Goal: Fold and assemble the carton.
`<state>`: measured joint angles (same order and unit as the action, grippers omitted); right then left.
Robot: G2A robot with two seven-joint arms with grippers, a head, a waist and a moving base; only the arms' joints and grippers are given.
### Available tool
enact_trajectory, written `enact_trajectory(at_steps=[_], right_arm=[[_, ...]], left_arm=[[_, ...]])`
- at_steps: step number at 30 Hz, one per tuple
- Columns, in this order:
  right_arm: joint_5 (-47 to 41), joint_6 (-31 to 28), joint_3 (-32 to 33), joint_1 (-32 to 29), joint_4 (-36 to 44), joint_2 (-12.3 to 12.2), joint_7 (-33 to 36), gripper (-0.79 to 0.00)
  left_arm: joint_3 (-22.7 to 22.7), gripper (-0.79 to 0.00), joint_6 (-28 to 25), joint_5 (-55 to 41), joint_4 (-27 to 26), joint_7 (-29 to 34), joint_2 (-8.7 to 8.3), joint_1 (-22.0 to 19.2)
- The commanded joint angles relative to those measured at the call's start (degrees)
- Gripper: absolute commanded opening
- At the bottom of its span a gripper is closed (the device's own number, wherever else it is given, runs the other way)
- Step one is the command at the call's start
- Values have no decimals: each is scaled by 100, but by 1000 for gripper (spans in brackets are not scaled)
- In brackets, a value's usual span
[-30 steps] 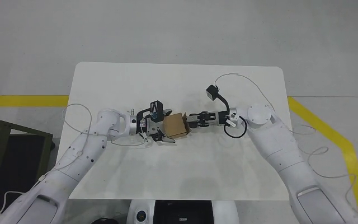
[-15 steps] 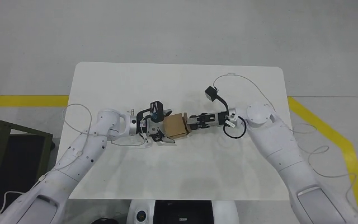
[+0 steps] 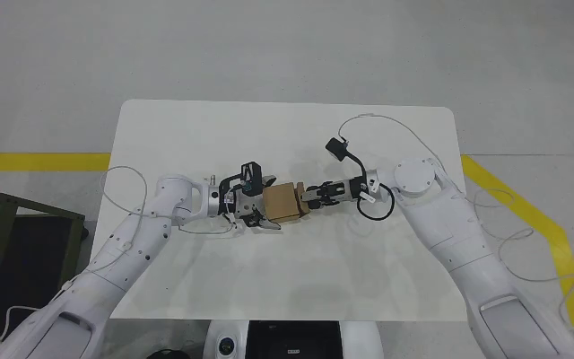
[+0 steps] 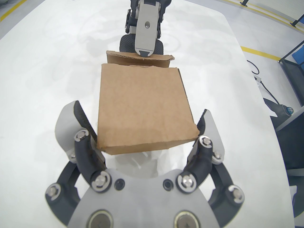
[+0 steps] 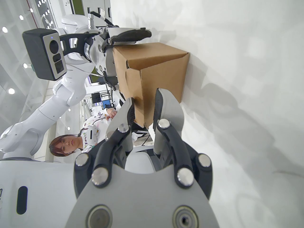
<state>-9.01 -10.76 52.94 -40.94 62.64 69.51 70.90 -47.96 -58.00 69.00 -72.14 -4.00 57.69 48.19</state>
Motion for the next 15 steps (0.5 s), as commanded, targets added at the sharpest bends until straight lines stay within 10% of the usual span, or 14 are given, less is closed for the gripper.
enact_trajectory(at_steps=[1, 15], right_arm=[[72, 29, -30, 19, 15, 1, 8, -643], [86, 34, -203, 87, 149, 50, -24, -665]], left_arm=[[3, 0, 0, -5, 1, 3, -1, -3], [33, 0, 0, -36, 1, -1, -10, -16]])
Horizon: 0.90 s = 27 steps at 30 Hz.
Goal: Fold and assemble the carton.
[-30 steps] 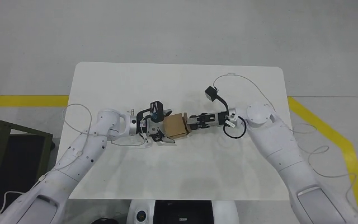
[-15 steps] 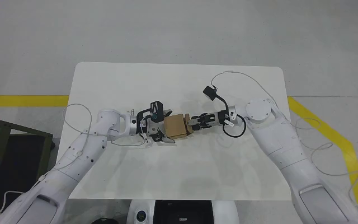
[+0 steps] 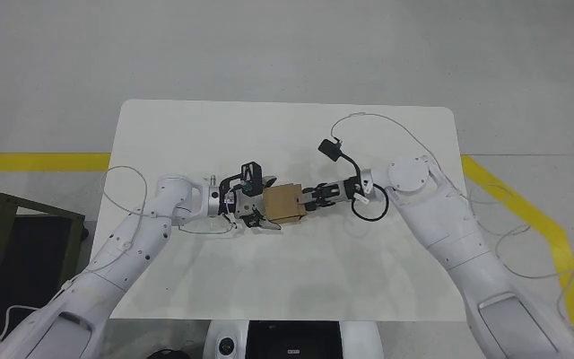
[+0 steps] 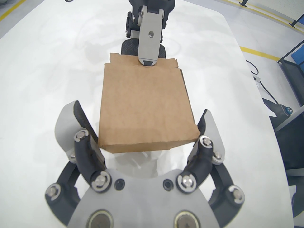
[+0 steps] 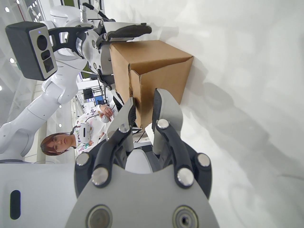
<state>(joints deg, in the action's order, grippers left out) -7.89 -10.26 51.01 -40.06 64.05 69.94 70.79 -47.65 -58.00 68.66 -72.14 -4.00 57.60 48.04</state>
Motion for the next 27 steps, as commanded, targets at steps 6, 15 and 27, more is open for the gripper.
enact_trajectory(at_steps=[6, 15, 27], right_arm=[[-112, -61, -90, 4, 4, 43, -48, -653], [-315, -206, -47, -31, -100, 51, -76, -576], [-161, -169, 463, -393, 220, -167, -107, -785]], left_arm=[[9, 0, 0, -15, 2, 6, -5, -4], [3, 0, 0, -6, 6, 6, -16, 0], [23, 0, 0, -40, 0, 25, -29, -4]])
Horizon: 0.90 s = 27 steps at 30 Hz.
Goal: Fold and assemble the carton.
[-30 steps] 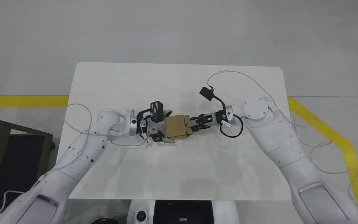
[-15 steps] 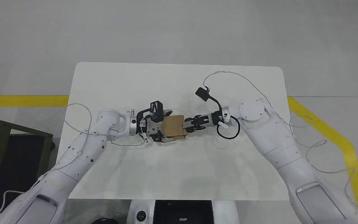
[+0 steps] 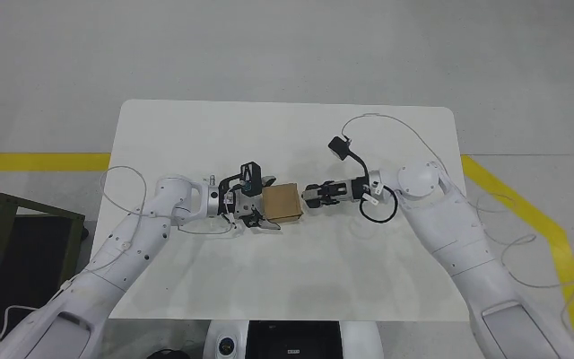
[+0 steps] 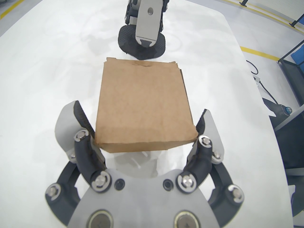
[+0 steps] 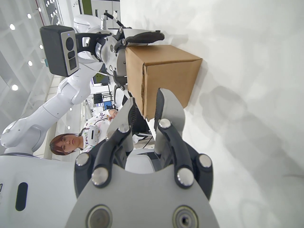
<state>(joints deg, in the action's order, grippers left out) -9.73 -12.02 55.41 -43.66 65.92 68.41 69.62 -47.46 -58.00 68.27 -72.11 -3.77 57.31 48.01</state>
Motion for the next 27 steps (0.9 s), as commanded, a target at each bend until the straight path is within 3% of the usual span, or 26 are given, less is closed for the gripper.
enact_trajectory(at_steps=[1, 19, 27], right_arm=[[45, 28, 32, -65, 65, -25, 17, -785], [21, 23, -439, 40, 77, 114, -80, -785], [65, -15, -253, 17, 58, 49, -88, -785]], left_arm=[[8, 0, 0, -4, -2, 3, -1, -2], [18, 0, 0, 11, 11, -21, 3, -19], [-49, 0, 0, -33, -42, -9, -49, 1]])
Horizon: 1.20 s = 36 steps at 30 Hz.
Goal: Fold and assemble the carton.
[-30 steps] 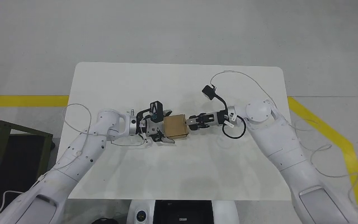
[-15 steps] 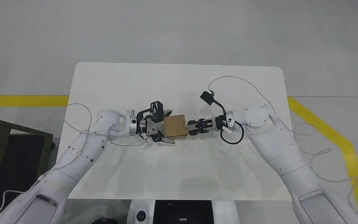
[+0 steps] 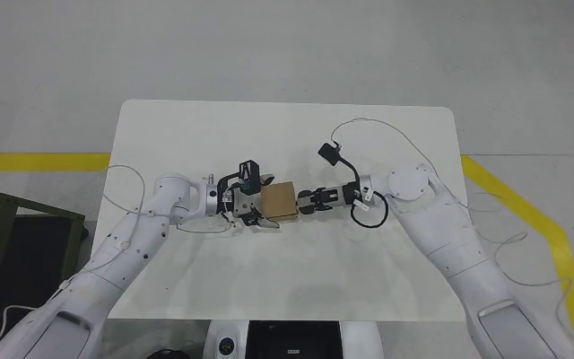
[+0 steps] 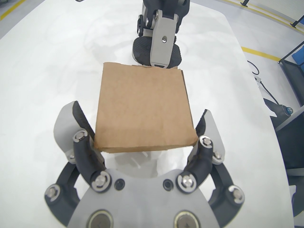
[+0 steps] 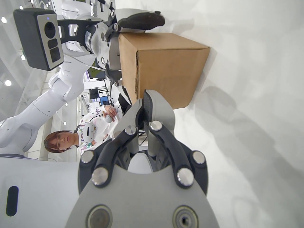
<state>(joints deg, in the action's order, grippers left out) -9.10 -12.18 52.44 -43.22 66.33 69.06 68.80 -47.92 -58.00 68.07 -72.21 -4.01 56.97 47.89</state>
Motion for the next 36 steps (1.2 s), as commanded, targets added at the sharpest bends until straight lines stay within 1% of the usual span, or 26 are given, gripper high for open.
enact_trajectory(at_steps=[1, 6, 8, 11, 12, 15, 16, 17, 22, 25, 29, 32, 36], right_arm=[[12, -2, 92, -64, 49, -36, -8, -785], [26, -106, 370, -338, 342, -145, -76, -779], [86, -295, 514, -445, 499, -194, -167, -739], [206, -571, 739, -598, 724, -265, -351, -646], [260, -662, 813, -640, 795, -287, -425, -628], [465, -979, 1021, -764, 979, -349, -644, -422], [551, -1066, 1085, -805, 1025, -369, -727, -305], [617, -1177, 1146, -853, 1075, -385, -824, 0], [1200, -1789, 1400, -1105, 1305, -460, -1439, 0], [1541, -2121, 1549, -1222, 1320, -503, -1737, 0], [2282, -2592, 1836, -1310, 1447, -584, -2121, 0], [2832, -2939, 2103, -1322, 1522, -655, -2346, 0], [3535, -3331, 2499, -1259, 1582, -750, -2641, 0]], left_arm=[[-4, 0, 0, -32, -69, 34, -35, 22], [-142, 0, 0, -354, -219, 78, -188, 77], [-251, 0, 0, -572, -287, 132, -266, 111], [-465, 0, 0, -829, -395, 288, -391, 163], [-550, 0, 0, -892, -409, 358, -430, 178], [-824, 0, 5, -1042, -401, 548, -522, 219], [-907, 0, 48, -1085, -394, 604, -541, 233], [-981, 0, 108, -1151, -391, 643, -555, 250], [-1282, 0, 373, -1588, -425, 893, -601, 280], [-1466, 0, 376, -1884, -448, 1159, -638, 222], [-1735, 0, 365, -2123, -492, 1588, -702, 87], [-1908, 0, 359, -2189, -484, 1895, -750, -12], [-2074, 0, 394, -2327, -396, 2133, -792, -66]])
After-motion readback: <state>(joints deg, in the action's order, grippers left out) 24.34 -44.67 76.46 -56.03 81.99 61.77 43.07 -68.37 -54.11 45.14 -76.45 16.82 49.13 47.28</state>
